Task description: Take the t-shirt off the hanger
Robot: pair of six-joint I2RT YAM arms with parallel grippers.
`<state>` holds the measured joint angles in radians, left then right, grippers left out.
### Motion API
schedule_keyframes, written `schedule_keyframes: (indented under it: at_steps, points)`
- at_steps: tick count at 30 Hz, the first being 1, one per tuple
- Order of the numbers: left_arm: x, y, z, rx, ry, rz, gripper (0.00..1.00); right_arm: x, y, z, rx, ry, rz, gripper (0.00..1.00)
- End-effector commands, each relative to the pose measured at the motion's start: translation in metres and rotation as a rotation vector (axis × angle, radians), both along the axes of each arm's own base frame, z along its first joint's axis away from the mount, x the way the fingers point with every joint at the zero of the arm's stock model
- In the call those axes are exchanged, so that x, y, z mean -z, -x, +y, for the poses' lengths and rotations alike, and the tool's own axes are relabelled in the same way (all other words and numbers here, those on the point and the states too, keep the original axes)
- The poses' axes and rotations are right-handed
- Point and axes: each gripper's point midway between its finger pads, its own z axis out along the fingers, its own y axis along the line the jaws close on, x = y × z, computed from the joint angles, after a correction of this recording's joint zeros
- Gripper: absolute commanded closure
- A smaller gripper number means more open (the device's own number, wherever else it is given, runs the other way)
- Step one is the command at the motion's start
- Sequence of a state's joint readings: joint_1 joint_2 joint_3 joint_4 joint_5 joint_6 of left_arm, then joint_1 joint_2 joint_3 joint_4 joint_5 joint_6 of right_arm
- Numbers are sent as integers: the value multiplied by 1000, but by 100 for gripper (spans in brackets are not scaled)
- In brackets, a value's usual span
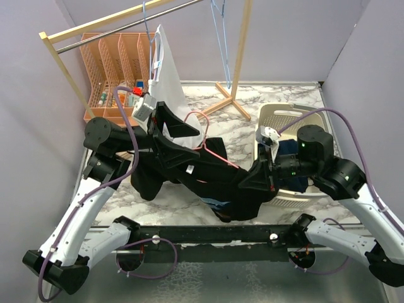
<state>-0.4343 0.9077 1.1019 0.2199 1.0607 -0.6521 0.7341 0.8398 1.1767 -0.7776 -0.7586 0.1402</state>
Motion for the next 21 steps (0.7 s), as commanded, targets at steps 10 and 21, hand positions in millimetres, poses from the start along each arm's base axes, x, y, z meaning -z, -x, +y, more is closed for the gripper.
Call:
schedule_keyframes:
  at_steps: [10, 21]
  points:
    - [1, 5, -9, 102, 34, 10, 39, -30, -17, 32, -100, -111, -96, 99]
    - [0, -11, -3, -66, -48, -49, 100, -24, -41, 37, 4, -75, -98, 92]
